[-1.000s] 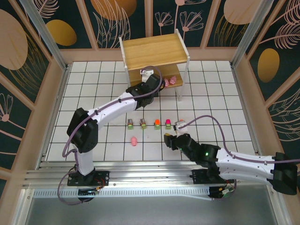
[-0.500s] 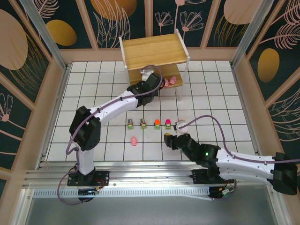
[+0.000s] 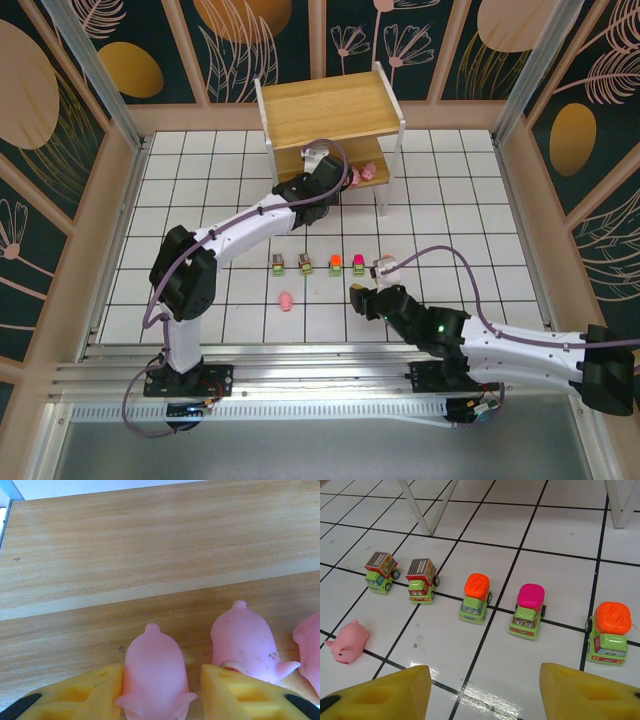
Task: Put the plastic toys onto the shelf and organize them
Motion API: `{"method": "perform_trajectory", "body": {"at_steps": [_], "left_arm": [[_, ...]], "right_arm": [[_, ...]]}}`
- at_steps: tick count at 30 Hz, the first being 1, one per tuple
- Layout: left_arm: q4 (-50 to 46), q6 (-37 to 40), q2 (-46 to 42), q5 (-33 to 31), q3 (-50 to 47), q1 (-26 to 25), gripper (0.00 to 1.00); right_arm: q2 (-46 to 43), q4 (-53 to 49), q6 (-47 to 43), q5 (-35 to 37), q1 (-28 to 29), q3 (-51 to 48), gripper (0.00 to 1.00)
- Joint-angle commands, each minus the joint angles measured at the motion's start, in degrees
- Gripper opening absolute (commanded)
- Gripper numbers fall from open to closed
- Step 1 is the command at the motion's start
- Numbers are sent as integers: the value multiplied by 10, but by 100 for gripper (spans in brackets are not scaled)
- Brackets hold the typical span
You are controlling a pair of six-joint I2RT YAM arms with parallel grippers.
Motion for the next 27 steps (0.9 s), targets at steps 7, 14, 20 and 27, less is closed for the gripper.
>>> {"method": "perform_trajectory", "body": {"at_steps": [7,14,20,27], "left_arm": [[41,5,-36,0,-34,3,45],[47,-6,-61,-8,-65,-10,45],[49,-9,-77,-11,-81,-27,46],[49,-21,-117,-11,-124,-42,46]], "right_arm": [[13,13,-9,11,6,-1,60],[13,13,-8,12,6,-1,60],[17,13,-9,12,6,1,60],[18,11,-7,16,6,1,61]]}}
